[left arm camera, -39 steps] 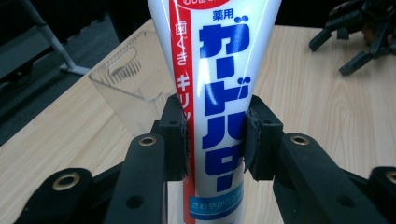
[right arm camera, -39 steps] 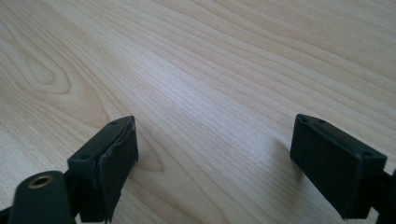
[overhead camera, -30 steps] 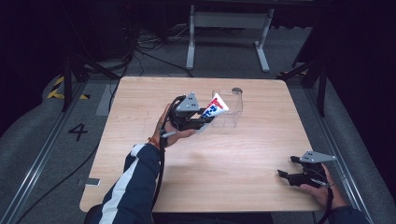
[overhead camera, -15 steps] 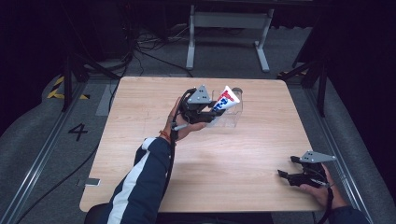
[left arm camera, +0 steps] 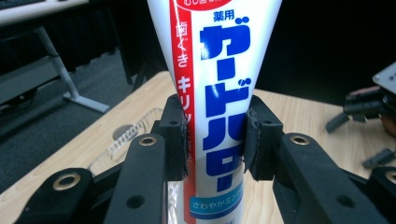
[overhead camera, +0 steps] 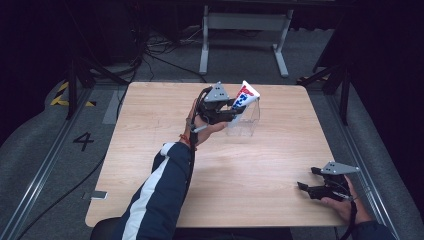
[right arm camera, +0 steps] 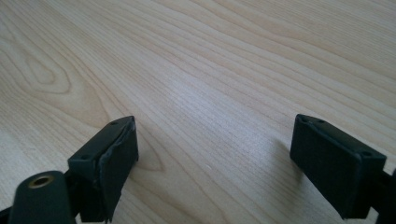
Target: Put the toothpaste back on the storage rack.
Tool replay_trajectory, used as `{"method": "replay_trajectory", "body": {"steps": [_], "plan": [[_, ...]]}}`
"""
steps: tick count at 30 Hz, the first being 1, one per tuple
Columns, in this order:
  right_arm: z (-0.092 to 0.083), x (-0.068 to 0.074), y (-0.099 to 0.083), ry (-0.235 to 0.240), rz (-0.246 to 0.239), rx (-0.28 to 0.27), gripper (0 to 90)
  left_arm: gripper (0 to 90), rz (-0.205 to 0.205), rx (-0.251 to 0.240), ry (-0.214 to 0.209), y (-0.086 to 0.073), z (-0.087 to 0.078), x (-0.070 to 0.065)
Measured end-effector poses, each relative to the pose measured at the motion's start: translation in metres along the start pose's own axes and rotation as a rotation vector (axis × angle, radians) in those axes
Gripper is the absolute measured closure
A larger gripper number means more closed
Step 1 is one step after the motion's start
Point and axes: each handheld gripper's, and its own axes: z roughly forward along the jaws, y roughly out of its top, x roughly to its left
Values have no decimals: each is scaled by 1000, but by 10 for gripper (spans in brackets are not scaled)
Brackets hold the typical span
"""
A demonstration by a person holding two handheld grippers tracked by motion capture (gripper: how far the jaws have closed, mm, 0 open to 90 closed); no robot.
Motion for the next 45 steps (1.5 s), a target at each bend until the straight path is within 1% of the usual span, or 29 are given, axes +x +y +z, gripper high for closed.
{"method": "replay_trajectory", "body": {"steps": [2, 4, 5, 6, 8, 9, 10, 12, 13, 16, 21, 22, 24, 26, 29, 31, 33, 34, 35, 37, 38, 40, 41, 44, 45], "plan": [[0, 0, 0, 1, -1, 0, 155, 659, 6, 1, 5, 1, 2, 1], [0, 0, 0, 1, -1, 0, 155, 659, -2, -7, 19, 2, 6, 2], [0, 0, 0, 2, -1, -1, 155, 659, -2, -7, 19, 2, 6, 2], [0, 0, 0, 2, -1, -1, 155, 659, -8, -18, 32, 3, 9, 5], [0, 0, 0, 1, -3, -2, 155, 658, -18, -28, 43, 4, 12, 8], [0, 0, 0, 1, -3, -1, 155, 658, -32, -30, 47, 5, 15, 9], [0, 0, 0, 1, -3, -1, 155, 658, -32, -30, 47, 5, 15, 9], [0, 0, 0, 1, -3, -2, 155, 658, -40, -32, 67, 6, 19, 11], [0, 0, 0, 1, -3, -2, 155, 658, -37, -35, 71, 7, 21, 12], [0, 0, 0, 1, -4, -2, 155, 658, -49, -40, 73, 8, 27, 15], [0, 0, 0, 1, -4, -1, 155, 657, -41, -37, 81, 8, 40, 18], [0, 0, 0, 1, -4, -2, 155, 656, -45, -35, 90, 7, 43, 19], [0, 0, 0, 1, -3, -1, 155, 654, -37, -23, 107, 5, 48, 19], [0, 0, 0, 1, -3, -2, 155, 654, -33, -20, 114, 2, 52, 22], [0, 0, 0, 1, -3, -1, 155, 654, -51, -20, 114, -3, 57, 27], [0, 0, 0, 1, -4, -1, 155, 654, -64, -14, 128, -6, 60, 29], [0, 0, 0, 1, -4, -2, 155, 653, -53, -7, 144, -8, 63, 31], [0, 0, 0, 1, -3, -1, 154, 653, -55, -5, 139, -9, 64, 32], [0, 0, 0, 1, -3, -1, 155, 653, -61, -13, 137, -10, 64, 34], [0, 0, 0, 2, -2, -1, 154, 653, -70, -8, 137, -13, 66, 34], [0, 0, 0, 4, -1, 2, 154, 652, -65, -5, 141, -13, 67, 35], [0, 0, 0, 2, -1, 0, 154, 652, -74, -4, 137, -16, 69, 34], [0, 0, 0, 2, -1, 0, 154, 651, -62, -11, 141, -18, 71, 34], [0, 0, 0, 2, -2, 1, 153, 651, -75, -5, 150, -20, 74, 33], [0, 0, 0, 2, -2, 1, 154, 651, -75, -1, 148, -21, 75, 33]]}}
